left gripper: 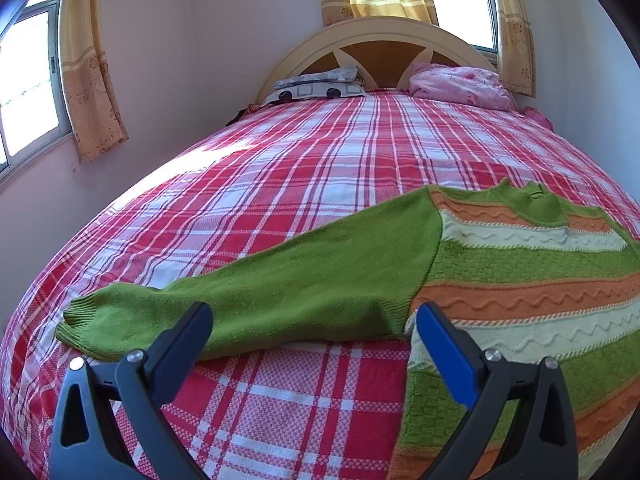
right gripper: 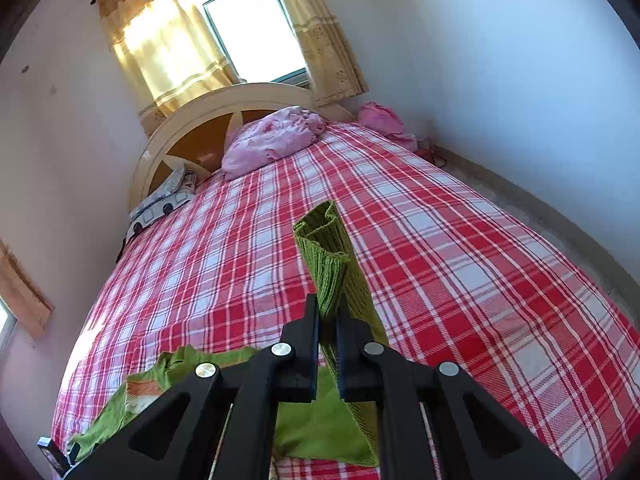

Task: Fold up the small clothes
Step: 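Lift the cuff with the right gripper and carry it across the sweater body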

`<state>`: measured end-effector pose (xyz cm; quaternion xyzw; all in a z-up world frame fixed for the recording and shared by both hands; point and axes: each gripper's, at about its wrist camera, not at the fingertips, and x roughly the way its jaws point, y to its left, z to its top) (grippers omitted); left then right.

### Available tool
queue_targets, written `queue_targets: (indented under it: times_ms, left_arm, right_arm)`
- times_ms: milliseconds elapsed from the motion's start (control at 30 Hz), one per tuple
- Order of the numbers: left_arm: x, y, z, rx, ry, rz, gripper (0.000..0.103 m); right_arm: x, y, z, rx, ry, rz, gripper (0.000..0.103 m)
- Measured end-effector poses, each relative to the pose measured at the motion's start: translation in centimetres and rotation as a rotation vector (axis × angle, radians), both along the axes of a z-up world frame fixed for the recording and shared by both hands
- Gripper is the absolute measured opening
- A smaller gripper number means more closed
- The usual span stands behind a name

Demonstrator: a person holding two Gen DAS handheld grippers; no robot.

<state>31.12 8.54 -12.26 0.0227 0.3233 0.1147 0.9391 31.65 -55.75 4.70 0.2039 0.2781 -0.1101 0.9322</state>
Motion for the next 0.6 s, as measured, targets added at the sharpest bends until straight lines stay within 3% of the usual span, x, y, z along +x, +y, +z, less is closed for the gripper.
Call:
queue_targets:
  times_ms: [200,600]
  left_arm:
    - [-0.1,1.3,-0.5,-0.065,0.003,0.015,0.103]
    - [-0.4,2.1,-0.7,-0.094,-0.019,0.037,0.103]
  right_arm:
    - [1.7,5.1,2.4,-0.054,-0.022,0.092,0.006]
    - [4.8,14.5,6.5,-0.126,-0.092,0.249,0.006]
